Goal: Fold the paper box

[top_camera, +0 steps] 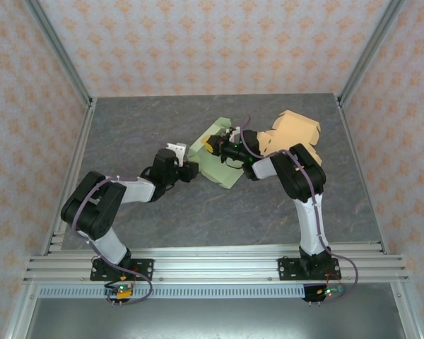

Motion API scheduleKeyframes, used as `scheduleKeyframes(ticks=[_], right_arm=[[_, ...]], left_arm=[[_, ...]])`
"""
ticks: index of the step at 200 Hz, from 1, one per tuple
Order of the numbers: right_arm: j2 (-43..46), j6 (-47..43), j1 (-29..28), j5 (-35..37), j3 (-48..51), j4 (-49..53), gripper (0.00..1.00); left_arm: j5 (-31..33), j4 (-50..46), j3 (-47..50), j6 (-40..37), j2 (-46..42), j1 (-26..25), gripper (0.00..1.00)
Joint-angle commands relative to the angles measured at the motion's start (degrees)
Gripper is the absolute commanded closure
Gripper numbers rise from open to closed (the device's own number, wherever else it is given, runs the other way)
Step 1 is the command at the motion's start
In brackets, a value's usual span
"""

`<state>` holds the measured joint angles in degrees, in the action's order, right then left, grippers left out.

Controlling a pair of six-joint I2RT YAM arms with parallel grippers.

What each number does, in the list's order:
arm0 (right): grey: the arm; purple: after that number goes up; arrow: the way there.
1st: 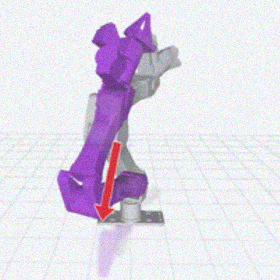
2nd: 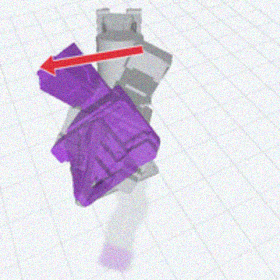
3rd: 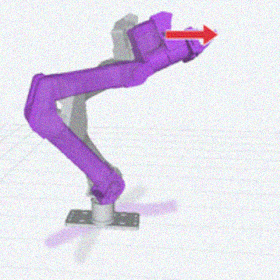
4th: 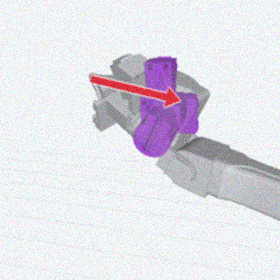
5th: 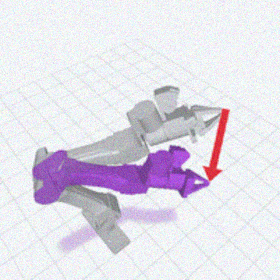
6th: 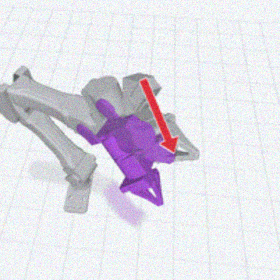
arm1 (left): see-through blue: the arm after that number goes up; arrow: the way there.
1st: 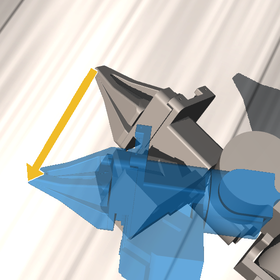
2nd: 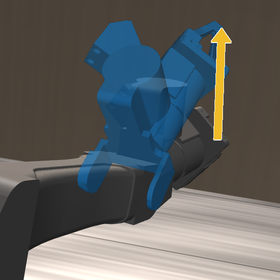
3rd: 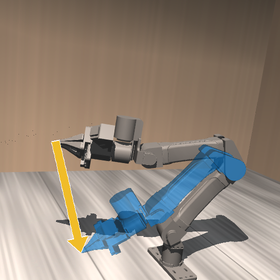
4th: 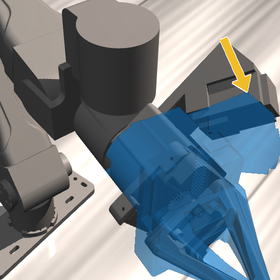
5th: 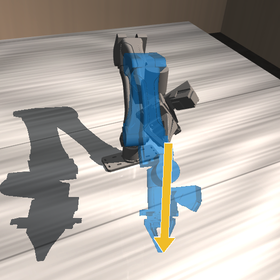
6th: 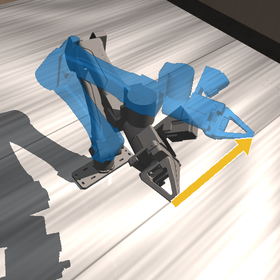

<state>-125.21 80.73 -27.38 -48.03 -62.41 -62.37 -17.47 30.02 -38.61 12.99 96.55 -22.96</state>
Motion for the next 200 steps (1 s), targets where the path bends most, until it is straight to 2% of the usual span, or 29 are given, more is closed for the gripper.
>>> scheduleKeyframes(ticks=[1,97,122,174,200], right_arm=[[0.49,1.88,-0.9,2.82,2.19,-3.63,1.0],[0.05,8.54,-3.75,11.01,5.09,-10.33,0.99],[0.39,8.96,-4.57,12.47,5.8,-10.51,0.97],[2.96,7.52,-6.14,17.88,10.04,-10.47,0.96],[3.41,6.26,-6.59,19.09,10.72,-9.43,0.94]], left_arm=[[2.91,0.76,-2.42,0.25,0.82,-0.92,0.57],[8.84,2.23,-5.23,0.86,5.28,-3.41,0.59],[11.01,5.5,-5.05,1.42,6.96,-4.38,0.59],[17.47,5.93,-6.51,2.83,8.99,-4.95,0.64],[17.89,4.92,-8.04,2.56,9.91,-5.06,0.67]])
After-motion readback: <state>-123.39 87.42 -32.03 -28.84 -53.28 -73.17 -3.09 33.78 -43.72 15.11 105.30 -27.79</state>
